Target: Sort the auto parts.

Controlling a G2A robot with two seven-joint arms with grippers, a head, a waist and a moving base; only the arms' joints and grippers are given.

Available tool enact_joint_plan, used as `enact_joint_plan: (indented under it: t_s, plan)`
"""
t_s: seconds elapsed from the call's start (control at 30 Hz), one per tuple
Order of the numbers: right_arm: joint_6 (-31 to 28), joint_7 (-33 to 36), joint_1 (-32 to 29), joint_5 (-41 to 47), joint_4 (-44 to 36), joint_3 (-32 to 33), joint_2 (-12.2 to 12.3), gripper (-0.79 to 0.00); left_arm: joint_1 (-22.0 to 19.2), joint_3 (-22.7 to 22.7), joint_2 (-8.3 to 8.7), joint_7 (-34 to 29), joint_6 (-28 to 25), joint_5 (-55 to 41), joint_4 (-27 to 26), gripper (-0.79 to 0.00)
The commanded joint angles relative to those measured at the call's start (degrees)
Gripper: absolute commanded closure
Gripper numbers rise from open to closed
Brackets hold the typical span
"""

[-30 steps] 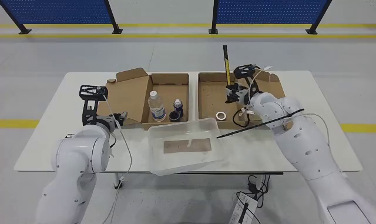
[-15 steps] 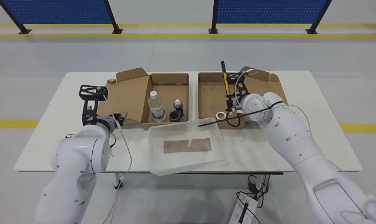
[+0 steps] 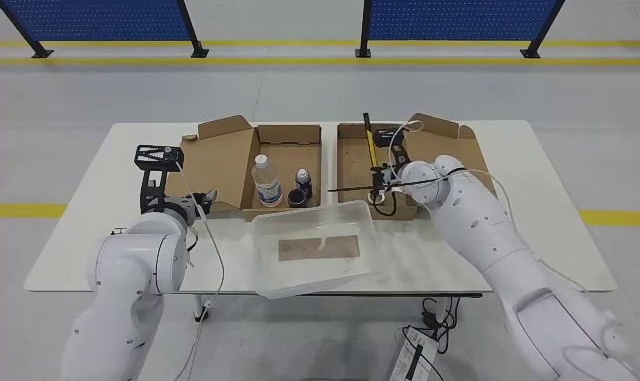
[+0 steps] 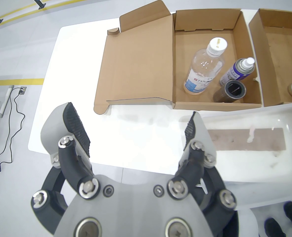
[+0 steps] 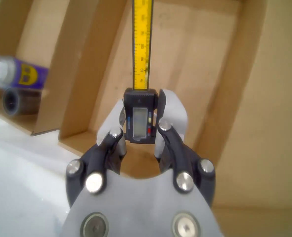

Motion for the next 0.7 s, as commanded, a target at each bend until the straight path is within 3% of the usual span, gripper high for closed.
enact_joint_plan:
  t_s: [0.0, 0.63, 0.67]
  plan:
    - [-0.1, -0.3, 0.6, 0.5, 1.1, -0.7, -0.7, 0.000, 0.0, 0.0, 0.00, 0.0, 0.0, 0.0, 0.0, -0.785]
    - [-4.2, -3.9, 4.0, 9.3, 15.8, -3.2, -7.2, 0.000, 0.0, 0.0, 0.00, 0.0, 0.0, 0.0, 0.0, -0.785]
    - [-4.4, -3.9, 4.2, 9.5, 16.3, -3.3, -7.4, -0.040, 0.0, 0.0, 0.00, 0.0, 0.0, 0.0, 0.0, -0.785]
